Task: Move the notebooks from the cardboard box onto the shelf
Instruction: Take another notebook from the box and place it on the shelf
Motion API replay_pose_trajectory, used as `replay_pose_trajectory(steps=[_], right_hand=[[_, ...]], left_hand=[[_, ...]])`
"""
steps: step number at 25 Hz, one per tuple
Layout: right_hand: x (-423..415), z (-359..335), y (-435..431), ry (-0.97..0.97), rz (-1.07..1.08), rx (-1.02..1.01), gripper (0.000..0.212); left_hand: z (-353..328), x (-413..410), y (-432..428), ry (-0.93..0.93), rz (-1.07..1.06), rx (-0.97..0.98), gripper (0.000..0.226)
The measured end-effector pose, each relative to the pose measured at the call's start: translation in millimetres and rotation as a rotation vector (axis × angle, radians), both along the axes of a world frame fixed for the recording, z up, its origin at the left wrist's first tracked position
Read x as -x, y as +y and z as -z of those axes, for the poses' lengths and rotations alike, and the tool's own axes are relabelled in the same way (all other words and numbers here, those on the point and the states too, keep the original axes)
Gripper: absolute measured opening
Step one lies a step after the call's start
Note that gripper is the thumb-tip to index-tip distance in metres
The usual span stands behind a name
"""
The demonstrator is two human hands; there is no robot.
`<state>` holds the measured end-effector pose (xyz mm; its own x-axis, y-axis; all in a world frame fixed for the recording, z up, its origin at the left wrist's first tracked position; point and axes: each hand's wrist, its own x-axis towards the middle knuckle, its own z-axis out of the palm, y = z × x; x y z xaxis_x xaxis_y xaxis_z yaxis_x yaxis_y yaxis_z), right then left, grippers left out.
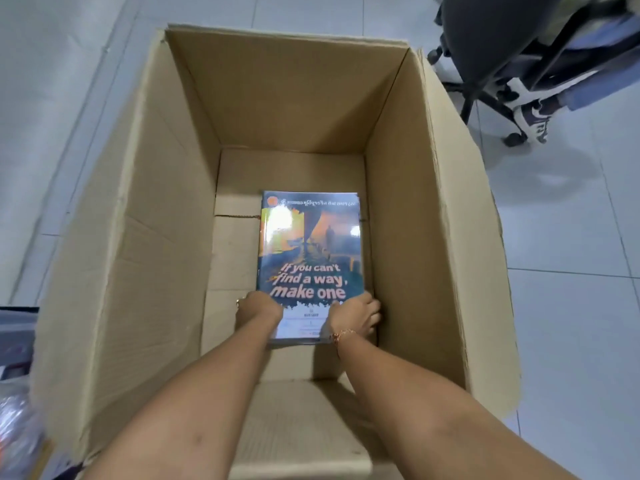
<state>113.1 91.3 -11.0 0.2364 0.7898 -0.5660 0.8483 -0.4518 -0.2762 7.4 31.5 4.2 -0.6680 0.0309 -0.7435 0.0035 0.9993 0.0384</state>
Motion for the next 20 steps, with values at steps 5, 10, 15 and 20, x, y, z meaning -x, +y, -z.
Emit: replay_pose_trajectory(steps=[5, 10, 15, 20], right_hand=[[1.6, -42.0, -7.2, 0.105, 0.051, -0.109, 0.04], [8.8, -126.6, -20.1, 0.283, 0.134, -0.195, 0.037], [35.5, -267.0, -79.4, 1.097, 0.082, -0.688, 0.041], [75.6, -435.4, -178.3, 1.733, -0.346, -0.85, 0.046]], left_hand=[[-56.5, 4.5, -10.7, 0.207, 0.162, -0.101, 0.03], [-158.0, -0.6, -40.5, 0.365, 0.184, -0.307, 0.025], [-299.0, -30.7, -138.3, 1.071, 0.02, -0.894, 0.03], [-452.1, -57.0, -265.9, 2.017, -0.054, -0.856, 0.035]])
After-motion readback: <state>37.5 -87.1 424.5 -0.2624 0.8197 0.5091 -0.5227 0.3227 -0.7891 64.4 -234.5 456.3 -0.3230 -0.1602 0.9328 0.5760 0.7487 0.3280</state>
